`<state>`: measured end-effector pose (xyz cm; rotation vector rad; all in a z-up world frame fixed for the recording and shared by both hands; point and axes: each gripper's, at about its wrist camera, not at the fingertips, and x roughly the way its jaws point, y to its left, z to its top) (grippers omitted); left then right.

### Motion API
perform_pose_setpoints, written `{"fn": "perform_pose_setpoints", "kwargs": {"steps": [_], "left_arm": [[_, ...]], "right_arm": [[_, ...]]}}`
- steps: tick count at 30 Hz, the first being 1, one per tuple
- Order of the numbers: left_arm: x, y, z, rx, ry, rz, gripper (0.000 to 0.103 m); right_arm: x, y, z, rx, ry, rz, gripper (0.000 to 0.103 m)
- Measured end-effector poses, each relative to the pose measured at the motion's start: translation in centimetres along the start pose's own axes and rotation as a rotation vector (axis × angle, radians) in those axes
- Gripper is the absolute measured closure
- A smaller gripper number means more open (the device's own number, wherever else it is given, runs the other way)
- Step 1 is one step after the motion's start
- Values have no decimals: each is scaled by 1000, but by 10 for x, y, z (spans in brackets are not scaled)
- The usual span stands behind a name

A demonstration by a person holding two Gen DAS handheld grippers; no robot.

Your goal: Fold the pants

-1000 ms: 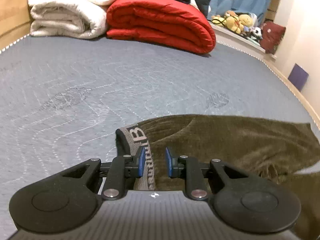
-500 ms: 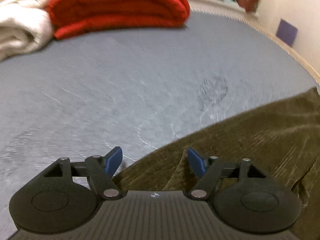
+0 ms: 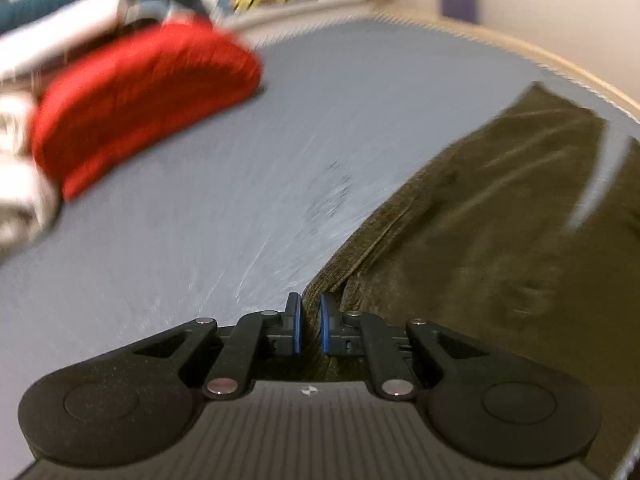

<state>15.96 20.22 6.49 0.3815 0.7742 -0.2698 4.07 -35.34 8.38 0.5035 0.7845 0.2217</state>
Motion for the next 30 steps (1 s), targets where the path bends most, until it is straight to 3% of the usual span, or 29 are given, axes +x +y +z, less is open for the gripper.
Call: {"fn": "perform_pose_setpoints", "kwargs": {"steps": [4,7,9,12,14,15,18,21,22,26,30], "left_arm": [[-98,-70,-28,151,-116,23,94],[-153,-120,-76,229,-151,32,94],[-161,-144,-121,237,-106,21,94],[-152,-165,-176,241,3,-51,97],[-154,-173,-195,261,9,-42,94],[-159,-167,-196,220,-32,-39,94],[-172,-139,-192,-37,-151,-84,94],[-162,-131,-196,-218,-219,-71,94],[-156,-133,-196,-257,-226,-69,94],[-117,-141,-190,-412,-148,-56,94],[-99,-143,-182,-493,-135,-115,88]], "right_arm": [[-22,-20,3,103,-84,-38,49],[-52,-33,-3,149,-221,-64,50],[-71,-39,-5,207,-273,-149,48],[-105,-49,-10,311,-358,-121,48],[-126,-49,-17,291,-403,-156,48],[-135,-50,-21,274,-417,-158,48],[-156,-56,-28,239,-439,-161,48],[-171,-56,-34,197,-460,-161,49],[-175,-56,-34,189,-465,-155,49],[-190,-54,-37,176,-459,-90,69],[-188,-52,-34,164,-404,-42,73]]}}
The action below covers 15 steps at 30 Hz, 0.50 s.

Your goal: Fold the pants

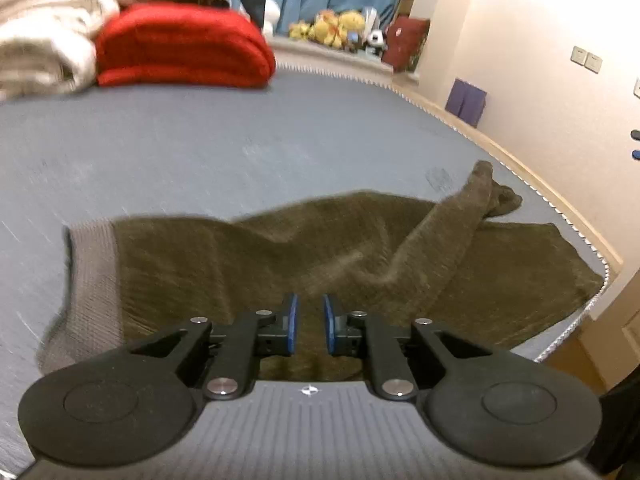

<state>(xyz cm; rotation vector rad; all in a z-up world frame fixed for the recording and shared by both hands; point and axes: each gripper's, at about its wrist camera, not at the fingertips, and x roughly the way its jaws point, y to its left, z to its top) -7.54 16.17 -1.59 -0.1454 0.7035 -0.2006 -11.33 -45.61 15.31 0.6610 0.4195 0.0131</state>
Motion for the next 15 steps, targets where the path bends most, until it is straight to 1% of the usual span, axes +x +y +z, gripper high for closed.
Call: {"fn": "perform_pose_setpoints", "kwargs": {"steps": [3,6,8,10,12,15], "left_arm": [[15,-6,1,36,10,-33,87],[25,-9,-4,62,67,-51,83],[24,-9,-8,93,84,-68,67],[25,-6,-16,130,104,-71,62],[27,-1,-22,151,119,-69,62],[32,9,-23,146,124,-67,62]], "right_arm": [[21,0,2,-8,79,11,71],[55,-6,0,1,117,-29,70],[81,-10,-5,17,139,-55,70],[110,-15,-13,11,170,-71,70],[144,-21,-20,-13,194,-91,70],[184,-25,-26,-68,202,-138,70]]}}
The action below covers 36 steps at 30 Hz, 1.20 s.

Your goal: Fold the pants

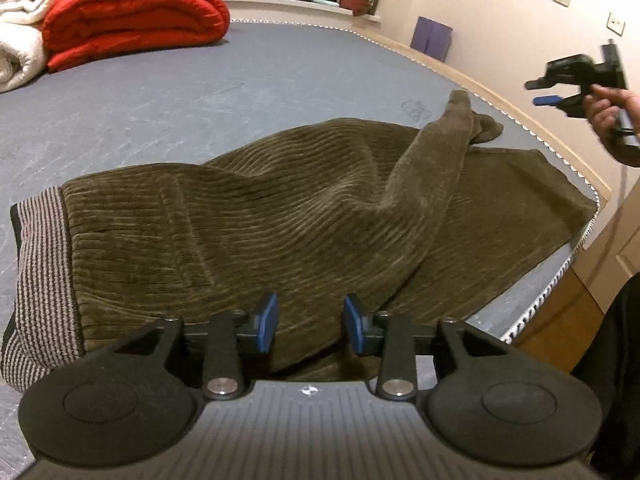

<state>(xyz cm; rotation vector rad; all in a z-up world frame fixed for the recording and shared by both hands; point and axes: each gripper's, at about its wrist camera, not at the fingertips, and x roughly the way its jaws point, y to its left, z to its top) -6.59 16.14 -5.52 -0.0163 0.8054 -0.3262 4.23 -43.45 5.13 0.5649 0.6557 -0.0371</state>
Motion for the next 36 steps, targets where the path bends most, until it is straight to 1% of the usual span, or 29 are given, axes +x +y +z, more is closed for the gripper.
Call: {"fn": "perform_pose_setpoints", "kwargs": {"steps": [2,4,7,8,10,12,13,16,17,19,20,21,22,23,24,26,29,30,31,33,34,36], "left_arm": [[2,3,0,11,2,-9,62],[7,2,-1,44,10,-11,62],[11,1,-3,89,8,-20,59],[11,3,-4,93,6,-31,59],[10,8,-4,89,-1,-59,58],[9,14,-6,85,-13,-94,53],[10,15,-8,91,-16,-112,48],[12,8,-11,164,-28,-129,35],[13,4,-13,192,-29,-127,33],[17,-1,-15,245,-25,-103,35],[19,-2,-16,260,-24,-84,41],[19,-2,-15,261,-23,-82,42],[18,0,-13,252,-21,-96,54],[17,2,-11,243,-19,-111,70],[16,4,-9,231,-18,-123,73],[15,6,-7,224,-23,-129,84],[5,2,-5,266,-63,-105,87],[1,3,-4,264,-77,-104,87],[-3,6,-2,251,-92,-105,88],[-17,14,3,220,-125,-97,88],[-24,18,4,211,-135,-88,98],[-35,27,5,203,-140,-53,99]], "right_arm": [[28,0,8,-9,14,-2,70],[53,-2,16,-4,20,-5,70],[87,-7,27,6,28,-22,65],[99,-9,31,12,36,-29,62],[121,-15,38,22,46,-39,59],[141,-20,43,34,52,-61,57],[153,-25,45,45,60,-71,57],[180,-36,48,78,74,-87,57],[188,-39,49,89,74,-85,57],[198,-42,51,92,80,-76,57],[203,-42,52,84,88,-69,59],[207,-41,52,66,96,-65,63],[208,-39,53,32,90,-67,79],[207,-36,54,8,78,-72,95],[204,-35,56,4,69,-65,97],[190,-35,62,13,39,-34,100],[148,-35,73,13,-34,10,101],[130,-37,73,12,-62,23,101],[105,-40,72,5,-103,13,101],[57,-56,60,60,-183,-4,101],[28,-69,48,107,-220,-13,101],[-18,-91,19,173,-269,-62,101]]}}
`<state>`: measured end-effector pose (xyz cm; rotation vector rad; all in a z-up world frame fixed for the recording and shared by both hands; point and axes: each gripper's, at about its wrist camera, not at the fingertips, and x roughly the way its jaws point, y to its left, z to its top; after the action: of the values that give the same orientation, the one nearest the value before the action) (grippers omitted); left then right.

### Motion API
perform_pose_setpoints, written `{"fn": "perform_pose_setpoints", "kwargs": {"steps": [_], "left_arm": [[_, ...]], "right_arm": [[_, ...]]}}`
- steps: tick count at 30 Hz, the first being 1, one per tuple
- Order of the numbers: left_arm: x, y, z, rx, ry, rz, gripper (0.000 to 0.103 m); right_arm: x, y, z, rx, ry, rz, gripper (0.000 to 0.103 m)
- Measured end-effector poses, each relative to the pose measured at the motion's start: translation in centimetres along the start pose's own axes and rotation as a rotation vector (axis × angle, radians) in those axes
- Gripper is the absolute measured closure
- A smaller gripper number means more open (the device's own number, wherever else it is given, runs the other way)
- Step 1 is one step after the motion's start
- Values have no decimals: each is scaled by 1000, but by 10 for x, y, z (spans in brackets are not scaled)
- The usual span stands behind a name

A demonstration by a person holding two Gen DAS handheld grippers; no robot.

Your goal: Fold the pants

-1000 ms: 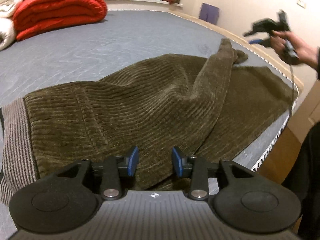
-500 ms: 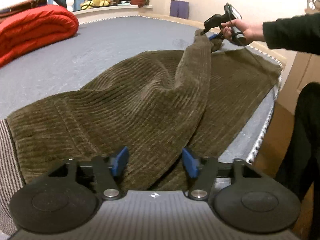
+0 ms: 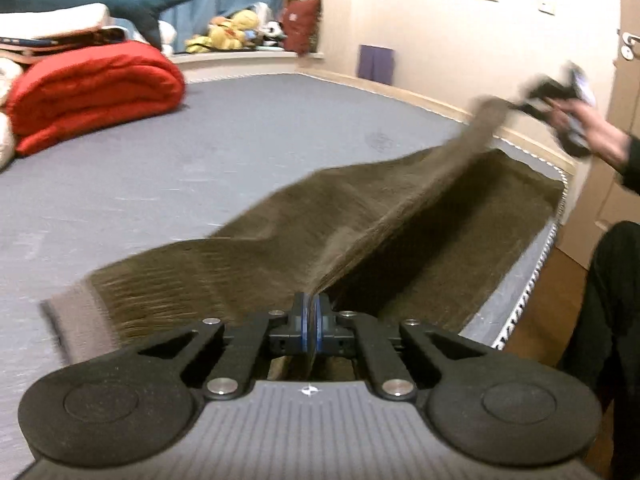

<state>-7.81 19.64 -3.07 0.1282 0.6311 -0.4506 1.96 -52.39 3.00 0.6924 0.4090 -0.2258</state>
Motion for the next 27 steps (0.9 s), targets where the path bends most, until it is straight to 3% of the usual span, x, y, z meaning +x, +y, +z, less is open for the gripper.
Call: {"fn": "perform_pose_setpoints", "kwargs": {"steps": [3,6,8,11,12,13,15,19,27], "left_arm": [[-3,9,-8,-6,78,94,103],[1,23,-11,-109,145,157,103],[-5,26,-6,-179,116,143,101],[-14,25,-1,-250,65,94,93],[-16,25,1,-264,51,71,91],[-17,24,1,-266,44,57,85],[-15,17,4,-240,44,45,75],[-4,4,1,-191,76,21,64],[16,-25,-14,-16,140,12,39]], "right_arm": [[-62,-50,-38,100,18,-145,101],[-80,-87,-74,149,110,-245,101],[-75,-105,-83,177,158,-229,98],[-69,-124,-74,234,114,-223,91],[-65,-132,-69,256,104,-208,87],[-62,-141,-64,299,89,-193,76],[-54,-152,-59,355,72,-174,68],[-36,-165,-60,439,60,-130,66],[-29,-156,-59,366,32,-144,67]]}}
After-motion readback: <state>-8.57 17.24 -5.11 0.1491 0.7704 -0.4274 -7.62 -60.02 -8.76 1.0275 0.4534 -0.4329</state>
